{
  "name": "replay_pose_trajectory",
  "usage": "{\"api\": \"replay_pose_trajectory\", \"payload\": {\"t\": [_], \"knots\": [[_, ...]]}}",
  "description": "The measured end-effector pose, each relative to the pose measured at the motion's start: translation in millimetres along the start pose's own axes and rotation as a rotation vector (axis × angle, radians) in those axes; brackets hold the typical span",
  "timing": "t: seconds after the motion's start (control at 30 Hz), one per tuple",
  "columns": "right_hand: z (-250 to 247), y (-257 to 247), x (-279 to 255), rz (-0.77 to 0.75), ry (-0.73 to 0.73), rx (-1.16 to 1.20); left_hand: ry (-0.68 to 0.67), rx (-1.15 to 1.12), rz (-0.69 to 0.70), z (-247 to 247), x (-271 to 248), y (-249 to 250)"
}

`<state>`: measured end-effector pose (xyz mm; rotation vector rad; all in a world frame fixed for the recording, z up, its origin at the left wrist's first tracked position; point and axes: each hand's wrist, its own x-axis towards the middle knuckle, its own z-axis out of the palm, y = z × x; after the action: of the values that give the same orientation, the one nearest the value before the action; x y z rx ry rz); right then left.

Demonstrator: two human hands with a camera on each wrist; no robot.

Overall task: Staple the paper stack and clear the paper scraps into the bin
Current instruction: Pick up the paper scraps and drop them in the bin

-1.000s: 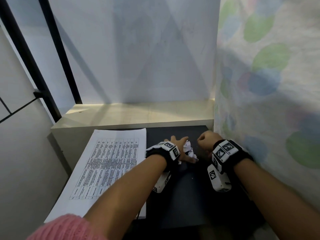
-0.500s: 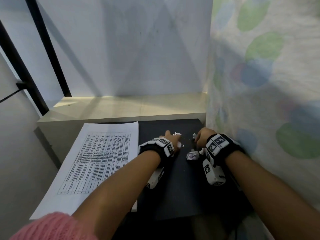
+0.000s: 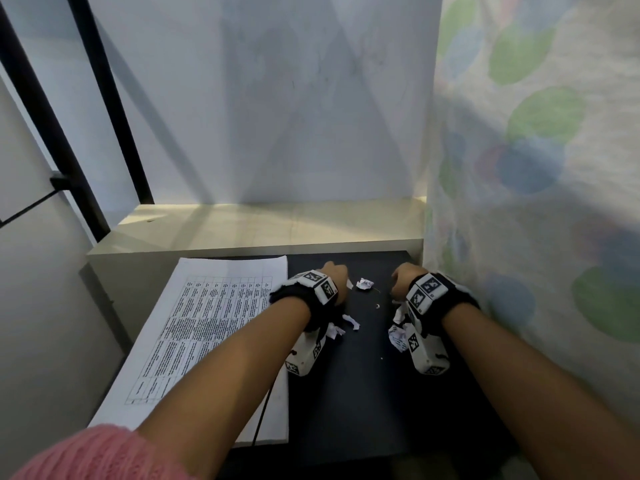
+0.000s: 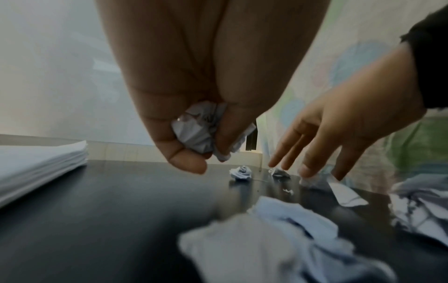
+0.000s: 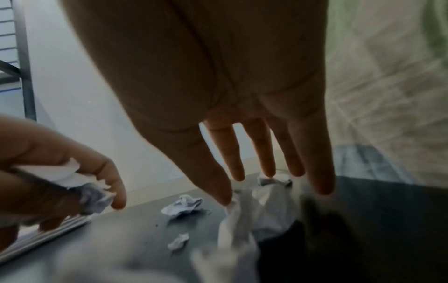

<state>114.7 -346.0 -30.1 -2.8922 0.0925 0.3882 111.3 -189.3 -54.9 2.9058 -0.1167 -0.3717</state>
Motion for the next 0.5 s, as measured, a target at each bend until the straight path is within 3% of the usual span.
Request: {"api": "replay_pose_trajectory", "payload": {"t": [0.27, 0.5], "knots": [[7, -8, 16, -0.059, -0.041, -0.066, -0.009, 0.064, 0.066, -2, 21, 17], [11, -4, 21, -0.117, 0.056, -0.096, -0.061, 0.064, 0.121, 1, 30, 34]]}}
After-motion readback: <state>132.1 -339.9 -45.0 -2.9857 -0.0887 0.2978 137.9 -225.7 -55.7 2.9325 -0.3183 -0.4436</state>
